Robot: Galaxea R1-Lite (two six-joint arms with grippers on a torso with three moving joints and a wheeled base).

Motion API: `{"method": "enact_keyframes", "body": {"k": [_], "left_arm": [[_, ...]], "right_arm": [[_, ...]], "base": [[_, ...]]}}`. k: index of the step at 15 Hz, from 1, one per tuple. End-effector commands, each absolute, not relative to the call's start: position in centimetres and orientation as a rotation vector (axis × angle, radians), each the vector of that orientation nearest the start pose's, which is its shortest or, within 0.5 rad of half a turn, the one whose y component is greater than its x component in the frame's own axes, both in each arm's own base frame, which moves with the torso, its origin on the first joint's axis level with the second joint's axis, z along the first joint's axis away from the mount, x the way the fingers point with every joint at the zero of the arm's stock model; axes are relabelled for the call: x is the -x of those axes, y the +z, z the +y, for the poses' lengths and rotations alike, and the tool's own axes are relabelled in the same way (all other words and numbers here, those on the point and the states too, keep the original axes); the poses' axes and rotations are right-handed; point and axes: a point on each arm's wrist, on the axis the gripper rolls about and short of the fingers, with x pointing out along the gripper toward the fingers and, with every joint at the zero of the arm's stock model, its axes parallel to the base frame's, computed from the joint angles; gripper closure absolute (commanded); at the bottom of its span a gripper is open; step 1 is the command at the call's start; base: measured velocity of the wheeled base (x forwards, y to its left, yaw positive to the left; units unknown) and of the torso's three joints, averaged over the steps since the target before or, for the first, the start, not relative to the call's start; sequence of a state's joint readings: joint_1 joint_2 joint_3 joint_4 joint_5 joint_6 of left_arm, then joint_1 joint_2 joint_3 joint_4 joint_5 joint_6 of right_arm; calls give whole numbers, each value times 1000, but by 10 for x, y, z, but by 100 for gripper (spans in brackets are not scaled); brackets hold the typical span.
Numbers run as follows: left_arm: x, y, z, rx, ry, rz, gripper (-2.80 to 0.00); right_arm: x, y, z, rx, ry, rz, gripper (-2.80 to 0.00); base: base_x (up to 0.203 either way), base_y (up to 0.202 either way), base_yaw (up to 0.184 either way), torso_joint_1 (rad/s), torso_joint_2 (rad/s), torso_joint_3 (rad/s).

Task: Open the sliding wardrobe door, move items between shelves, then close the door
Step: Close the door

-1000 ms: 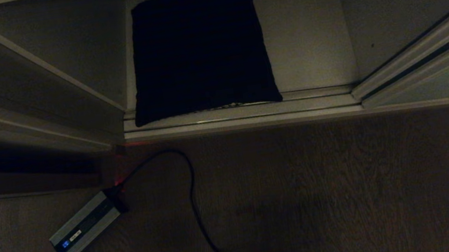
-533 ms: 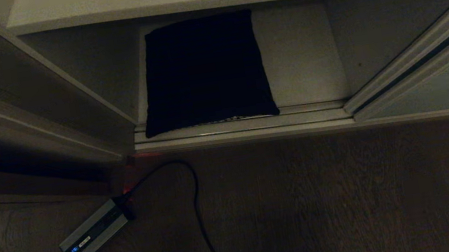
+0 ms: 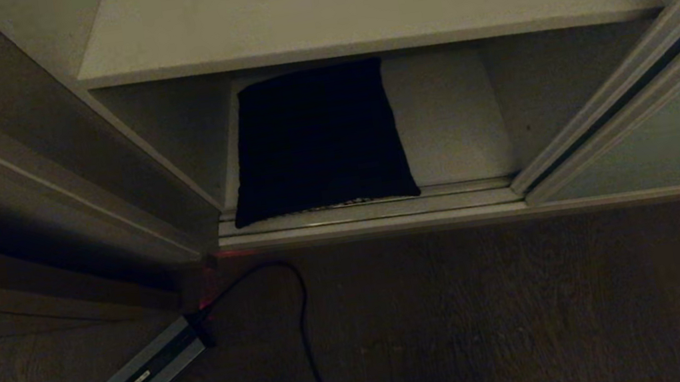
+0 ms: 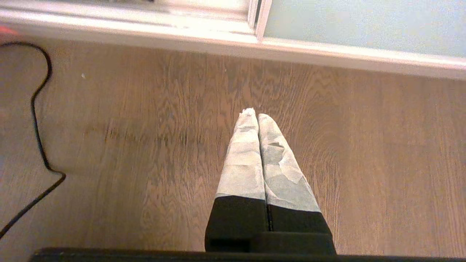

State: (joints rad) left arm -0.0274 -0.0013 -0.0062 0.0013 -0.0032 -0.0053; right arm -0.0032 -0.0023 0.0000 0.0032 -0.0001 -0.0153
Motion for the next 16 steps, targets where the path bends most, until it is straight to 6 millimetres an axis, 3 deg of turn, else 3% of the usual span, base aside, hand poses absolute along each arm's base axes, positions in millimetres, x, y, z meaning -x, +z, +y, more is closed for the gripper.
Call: {"method": "enact_keyframes", "body": {"k": [1, 16], "left_arm": [[23, 77, 1, 6, -31, -8, 0], [23, 77, 1, 6, -31, -8, 0]], "right_arm": [[23, 74, 0, 15, -3, 5, 0], [23, 74, 0, 15, -3, 6, 0]], "base": [[0, 0, 0, 7, 2, 203], [0, 0, 0, 0, 3, 202]]}}
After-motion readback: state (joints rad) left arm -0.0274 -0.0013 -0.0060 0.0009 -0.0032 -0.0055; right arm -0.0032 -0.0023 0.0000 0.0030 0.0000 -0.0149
